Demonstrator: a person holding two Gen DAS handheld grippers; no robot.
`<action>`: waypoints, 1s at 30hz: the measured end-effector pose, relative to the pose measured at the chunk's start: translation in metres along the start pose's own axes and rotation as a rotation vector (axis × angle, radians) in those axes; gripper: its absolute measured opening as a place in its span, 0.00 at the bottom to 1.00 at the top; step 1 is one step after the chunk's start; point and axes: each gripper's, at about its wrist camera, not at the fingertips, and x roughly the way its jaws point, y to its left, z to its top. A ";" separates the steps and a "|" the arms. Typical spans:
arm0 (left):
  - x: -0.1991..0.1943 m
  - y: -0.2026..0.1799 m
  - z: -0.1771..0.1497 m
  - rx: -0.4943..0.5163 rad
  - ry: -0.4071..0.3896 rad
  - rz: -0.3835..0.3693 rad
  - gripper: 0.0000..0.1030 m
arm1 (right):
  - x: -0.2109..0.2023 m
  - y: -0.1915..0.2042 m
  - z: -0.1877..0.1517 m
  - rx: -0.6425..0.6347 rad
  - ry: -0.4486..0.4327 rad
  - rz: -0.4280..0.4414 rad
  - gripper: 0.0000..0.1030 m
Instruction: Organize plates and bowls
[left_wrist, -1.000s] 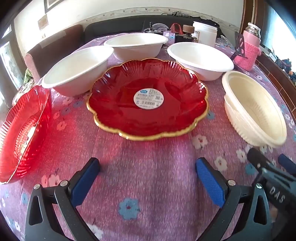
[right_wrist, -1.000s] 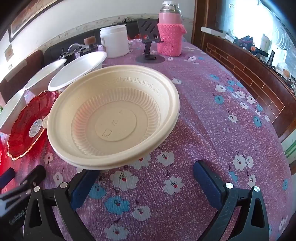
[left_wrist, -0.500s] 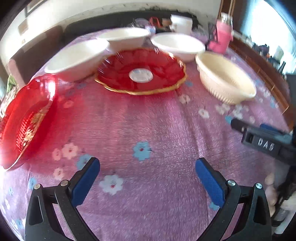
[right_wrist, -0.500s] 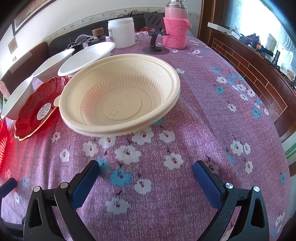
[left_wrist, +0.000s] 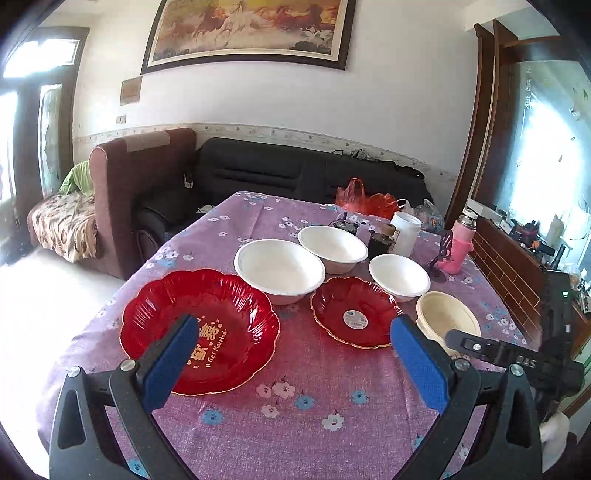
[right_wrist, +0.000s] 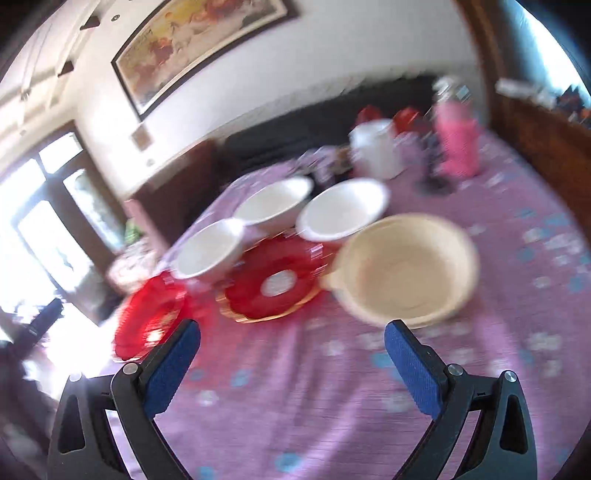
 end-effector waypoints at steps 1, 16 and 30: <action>0.000 -0.001 -0.006 0.003 -0.002 -0.002 1.00 | 0.013 0.002 -0.001 0.026 0.030 0.020 0.93; 0.021 -0.028 -0.028 0.035 0.080 0.002 1.00 | 0.108 -0.018 0.017 0.152 0.078 -0.155 0.75; 0.038 -0.036 -0.034 0.032 0.144 -0.037 1.00 | 0.111 -0.035 0.005 0.217 0.172 -0.169 0.17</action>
